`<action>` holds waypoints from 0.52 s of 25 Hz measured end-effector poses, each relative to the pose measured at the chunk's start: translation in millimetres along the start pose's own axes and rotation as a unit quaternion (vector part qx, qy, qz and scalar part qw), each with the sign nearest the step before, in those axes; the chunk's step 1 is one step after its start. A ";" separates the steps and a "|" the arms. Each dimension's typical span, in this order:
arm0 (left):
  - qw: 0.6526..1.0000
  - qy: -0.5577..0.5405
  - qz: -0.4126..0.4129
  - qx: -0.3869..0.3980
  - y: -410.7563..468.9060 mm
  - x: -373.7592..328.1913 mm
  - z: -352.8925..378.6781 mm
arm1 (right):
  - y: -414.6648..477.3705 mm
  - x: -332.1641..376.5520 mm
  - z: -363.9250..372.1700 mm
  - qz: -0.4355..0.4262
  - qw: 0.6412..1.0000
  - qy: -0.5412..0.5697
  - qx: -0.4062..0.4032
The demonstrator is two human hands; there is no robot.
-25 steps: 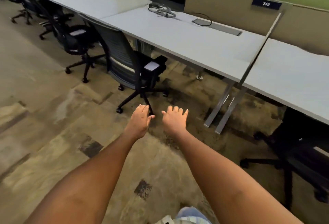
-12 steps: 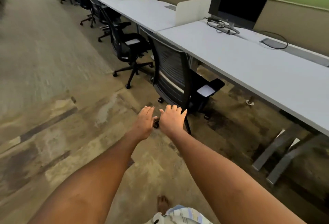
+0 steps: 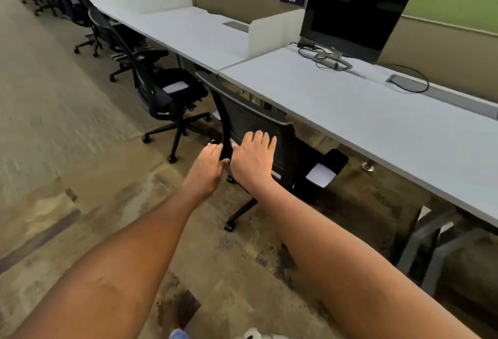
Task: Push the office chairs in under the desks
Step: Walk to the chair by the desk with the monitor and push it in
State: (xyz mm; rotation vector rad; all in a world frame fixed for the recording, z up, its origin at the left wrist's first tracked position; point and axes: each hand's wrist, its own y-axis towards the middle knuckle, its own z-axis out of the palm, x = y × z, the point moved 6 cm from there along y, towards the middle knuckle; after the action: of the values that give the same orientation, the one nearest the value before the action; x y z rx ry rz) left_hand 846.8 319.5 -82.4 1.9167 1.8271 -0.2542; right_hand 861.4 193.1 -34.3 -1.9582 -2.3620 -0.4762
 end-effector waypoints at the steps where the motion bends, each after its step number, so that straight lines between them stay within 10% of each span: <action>1: 1.000 -0.003 0.011 -0.001 21.6 10.0 -1.9 | 17.2 5.2 2.5 0.013 1.000 -0.004 -0.012; 13: 0.984 -0.024 0.177 0.023 202.3 86.2 -41.3 | 140.2 66.0 27.4 0.224 0.971 -0.069 -0.050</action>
State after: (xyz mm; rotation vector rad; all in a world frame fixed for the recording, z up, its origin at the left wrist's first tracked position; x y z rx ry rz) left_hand 1044.9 415.8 -42.6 2.2029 1.4275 -0.2214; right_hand 987.7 285.2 -16.3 -2.5476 -1.8936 -0.4461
